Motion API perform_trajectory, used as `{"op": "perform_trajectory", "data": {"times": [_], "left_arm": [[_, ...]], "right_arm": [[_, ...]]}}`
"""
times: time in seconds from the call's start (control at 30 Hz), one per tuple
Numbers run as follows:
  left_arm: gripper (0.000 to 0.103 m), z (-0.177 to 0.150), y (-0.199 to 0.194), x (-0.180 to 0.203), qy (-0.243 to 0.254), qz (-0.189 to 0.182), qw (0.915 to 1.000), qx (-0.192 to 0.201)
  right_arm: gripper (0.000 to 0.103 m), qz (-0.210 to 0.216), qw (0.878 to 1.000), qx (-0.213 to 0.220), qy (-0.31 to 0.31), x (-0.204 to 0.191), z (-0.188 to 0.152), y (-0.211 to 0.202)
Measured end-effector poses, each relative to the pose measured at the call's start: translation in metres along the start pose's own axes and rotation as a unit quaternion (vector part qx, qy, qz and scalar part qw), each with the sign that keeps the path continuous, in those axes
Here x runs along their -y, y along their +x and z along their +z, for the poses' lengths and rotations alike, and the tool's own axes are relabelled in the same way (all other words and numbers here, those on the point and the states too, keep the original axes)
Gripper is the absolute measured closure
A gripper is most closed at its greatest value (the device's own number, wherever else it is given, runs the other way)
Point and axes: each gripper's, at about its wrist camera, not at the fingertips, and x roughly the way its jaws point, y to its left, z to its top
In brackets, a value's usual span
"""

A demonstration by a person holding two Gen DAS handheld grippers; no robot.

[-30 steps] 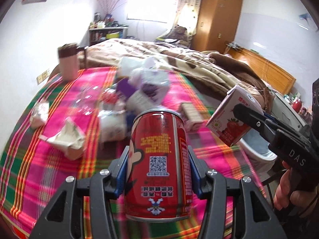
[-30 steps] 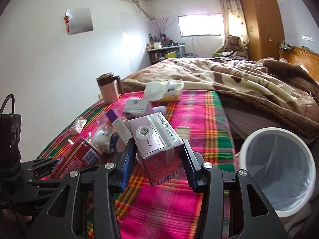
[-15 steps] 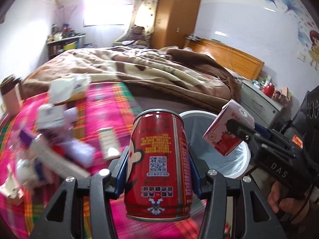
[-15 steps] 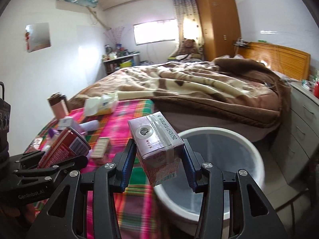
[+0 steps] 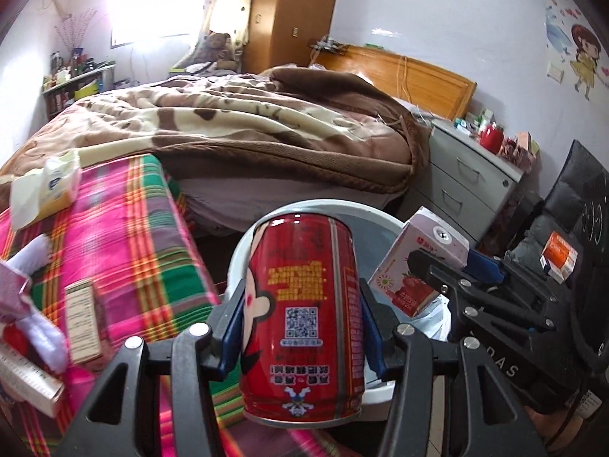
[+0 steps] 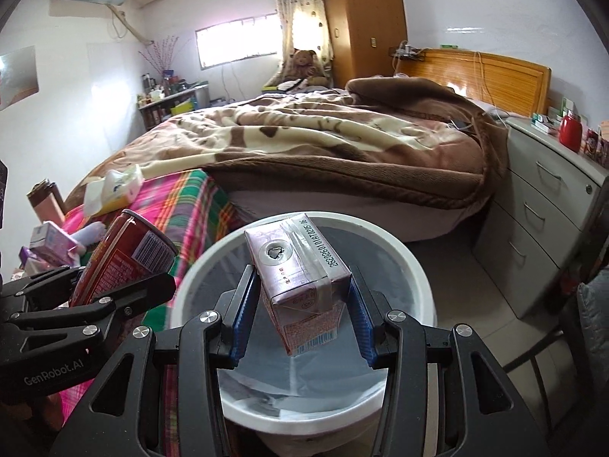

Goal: Collect trash
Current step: 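Carry both items over the white bin and open both tools to drop them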

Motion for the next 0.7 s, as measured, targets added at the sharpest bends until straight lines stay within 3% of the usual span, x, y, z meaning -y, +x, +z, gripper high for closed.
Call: {"op": "perform_trajectory", "data": {"times": [0.2,0.33,0.53,0.7], "left_arm": [[0.048,0.003,0.023,0.005,0.005,0.007,0.9998,-0.019],[0.032,0.004,0.024,0.005,0.0,-0.008,0.9999,-0.014],[0.029,0.003,0.013,-0.006,-0.015,-0.011,0.9998,-0.005],[0.028,-0.004,-0.008,-0.023,-0.031,-0.001,0.9995,0.008]], "right_arm": [[0.057,-0.024,0.999,-0.021,0.001,0.011,-0.001,0.013],[0.056,-0.032,0.999,-0.029,0.001,0.016,-0.004,0.018],[0.055,-0.034,0.999,-0.027,-0.004,0.015,-0.003,0.016],[0.04,-0.031,0.999,-0.012,-0.011,0.007,-0.001,0.004]]}}
